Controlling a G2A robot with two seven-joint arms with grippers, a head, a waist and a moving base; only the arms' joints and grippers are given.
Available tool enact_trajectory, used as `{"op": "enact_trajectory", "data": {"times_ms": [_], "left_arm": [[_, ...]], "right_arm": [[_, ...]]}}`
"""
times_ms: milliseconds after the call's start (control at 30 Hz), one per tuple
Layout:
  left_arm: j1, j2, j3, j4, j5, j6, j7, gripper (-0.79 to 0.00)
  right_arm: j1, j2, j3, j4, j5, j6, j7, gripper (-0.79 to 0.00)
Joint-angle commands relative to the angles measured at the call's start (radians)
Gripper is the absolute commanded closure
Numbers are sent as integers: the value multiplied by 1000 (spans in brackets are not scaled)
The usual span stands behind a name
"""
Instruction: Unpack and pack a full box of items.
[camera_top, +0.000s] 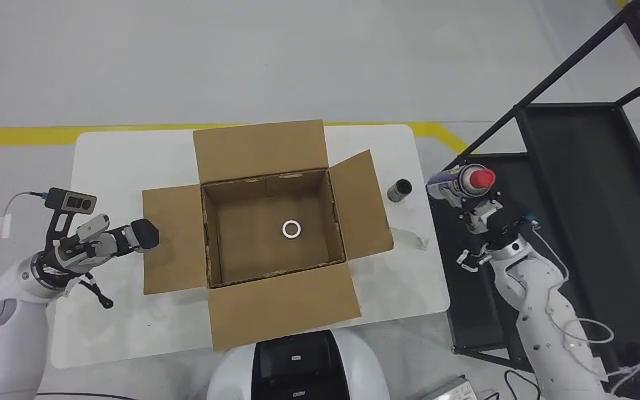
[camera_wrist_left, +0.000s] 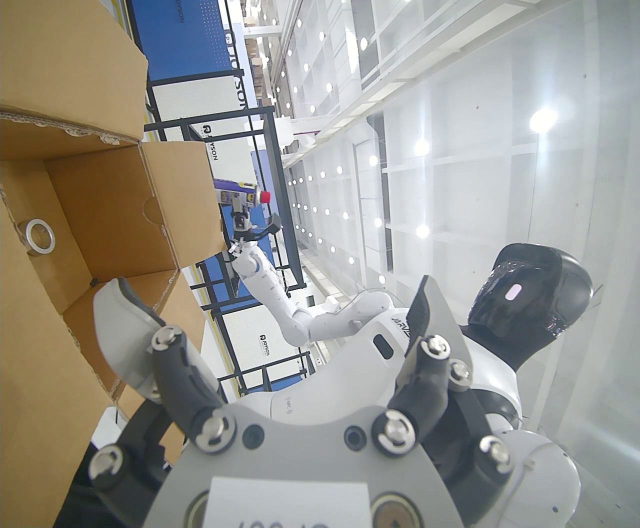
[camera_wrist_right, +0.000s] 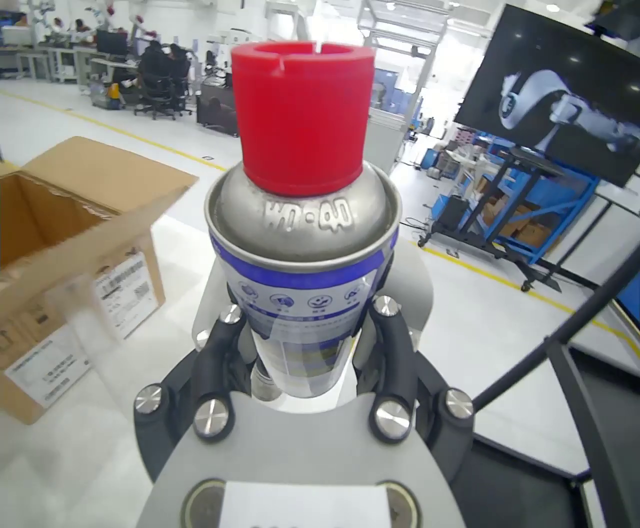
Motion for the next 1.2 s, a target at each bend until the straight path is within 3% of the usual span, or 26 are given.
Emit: {"op": "enact_trajectory", "data": {"times_ms": [0,100,233,500,700,800,1167], "left_arm": [[0,0,0,0,0,0,0,-785],[0,0,0,0,0,0,0,-785],[0,0,0,0,0,0,0,-785],[0,0,0,0,0,0,0,-785],[0,0,0,0,0,0,0,-785],[0,0,0,0,0,0,0,-785],[0,0,0,0,0,0,0,-785]], "right_arm": [[-48,3,22,-197,24,-39,114,0],[-76,4,21,-357,51,-86,215,0],[-30,7,-34,-436,122,-158,387,0],[200,1,-303,-376,225,-231,737,0],[357,-20,-506,-285,258,-192,920,0],[419,-33,-576,-240,278,-162,954,0],[419,-33,-576,-240,278,-162,954,0]]}}
